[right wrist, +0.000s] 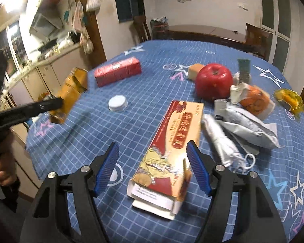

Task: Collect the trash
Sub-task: 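Lift the gold foil packet with the left tool while the right tool grasps the cream snack box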

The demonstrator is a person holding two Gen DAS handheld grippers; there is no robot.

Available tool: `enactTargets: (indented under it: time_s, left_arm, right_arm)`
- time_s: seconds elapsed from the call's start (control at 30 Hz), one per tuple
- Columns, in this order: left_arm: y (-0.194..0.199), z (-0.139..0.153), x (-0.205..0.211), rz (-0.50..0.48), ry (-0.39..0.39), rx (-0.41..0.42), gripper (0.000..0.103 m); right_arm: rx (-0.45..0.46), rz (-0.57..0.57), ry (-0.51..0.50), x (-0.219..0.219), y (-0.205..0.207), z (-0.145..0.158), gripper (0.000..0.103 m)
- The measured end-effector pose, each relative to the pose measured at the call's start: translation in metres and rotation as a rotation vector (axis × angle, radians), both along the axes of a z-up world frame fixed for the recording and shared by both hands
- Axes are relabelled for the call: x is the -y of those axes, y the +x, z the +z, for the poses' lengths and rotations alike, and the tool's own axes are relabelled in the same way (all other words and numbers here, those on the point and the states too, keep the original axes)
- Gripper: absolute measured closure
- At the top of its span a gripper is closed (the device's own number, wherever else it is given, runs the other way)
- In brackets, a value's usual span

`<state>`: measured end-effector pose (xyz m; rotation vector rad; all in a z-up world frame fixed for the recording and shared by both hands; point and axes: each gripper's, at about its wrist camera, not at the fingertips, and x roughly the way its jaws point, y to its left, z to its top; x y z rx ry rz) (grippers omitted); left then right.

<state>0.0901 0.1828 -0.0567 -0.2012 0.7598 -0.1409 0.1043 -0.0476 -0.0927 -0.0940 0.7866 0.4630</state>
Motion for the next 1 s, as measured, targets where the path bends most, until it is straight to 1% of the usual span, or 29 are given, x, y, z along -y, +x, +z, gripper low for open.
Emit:
enactTargets:
  time_s: [0.1, 0.17, 0.27, 0.33, 0.37, 0.4, 0.5, 0.57, 0.63, 0.8, 0.9, 1.0]
  left_arm:
    - [-0.003, -0.002, -0.004, -0.005, -0.004, -0.006, 0.077]
    - [-0.004, -0.004, -0.001, -0.005, 0.012, 0.002, 0.077]
    - [-0.003, -0.004, 0.001, -0.013, 0.003, 0.005, 0.077]
    - [-0.004, -0.005, 0.001, -0.012, 0.003, 0.006, 0.077]
    - [-0.005, -0.005, 0.000, -0.013, 0.003, 0.006, 0.077]
    - [-0.005, -0.005, 0.000, -0.013, 0.002, 0.006, 0.077]
    - [-0.003, -0.005, 0.003, -0.011, 0.003, 0.001, 0.077]
    - [-0.002, -0.002, 0.006, -0.010, 0.006, 0.000, 0.077]
    - [-0.003, 0.004, 0.012, -0.013, 0.010, 0.012, 0.077]
    - [0.001, 0.019, 0.028, -0.026, 0.028, 0.040, 0.077]
    - [0.006, 0.032, 0.049, -0.049, 0.055, 0.060, 0.077]
    - [0.011, 0.043, 0.075, -0.076, 0.092, 0.088, 0.077]
  right_arm:
    - [-0.025, -0.038, -0.032, -0.006, 0.005, -0.008, 0.037]
    - [-0.013, -0.090, -0.047, -0.004, 0.008, -0.010, 0.037]
    - [-0.036, -0.134, -0.046, -0.001, 0.012, -0.015, 0.035]
    - [-0.055, -0.136, -0.042, -0.001, 0.014, -0.020, 0.034]
    - [-0.051, -0.141, -0.059, -0.003, 0.014, -0.023, 0.035]
    - [-0.053, -0.139, -0.067, -0.003, 0.016, -0.025, 0.038]
    - [-0.049, -0.132, -0.058, -0.001, 0.015, -0.026, 0.042]
    - [-0.043, -0.113, -0.035, 0.001, 0.010, -0.023, 0.043]
    - [-0.017, -0.091, -0.016, 0.003, 0.003, -0.017, 0.044]
    - [0.099, -0.061, 0.032, 0.014, -0.022, 0.012, 0.044]
    - [0.166, -0.088, 0.058, 0.031, -0.033, 0.032, 0.044]
    - [0.200, -0.124, 0.082, 0.050, -0.037, 0.045, 0.044]
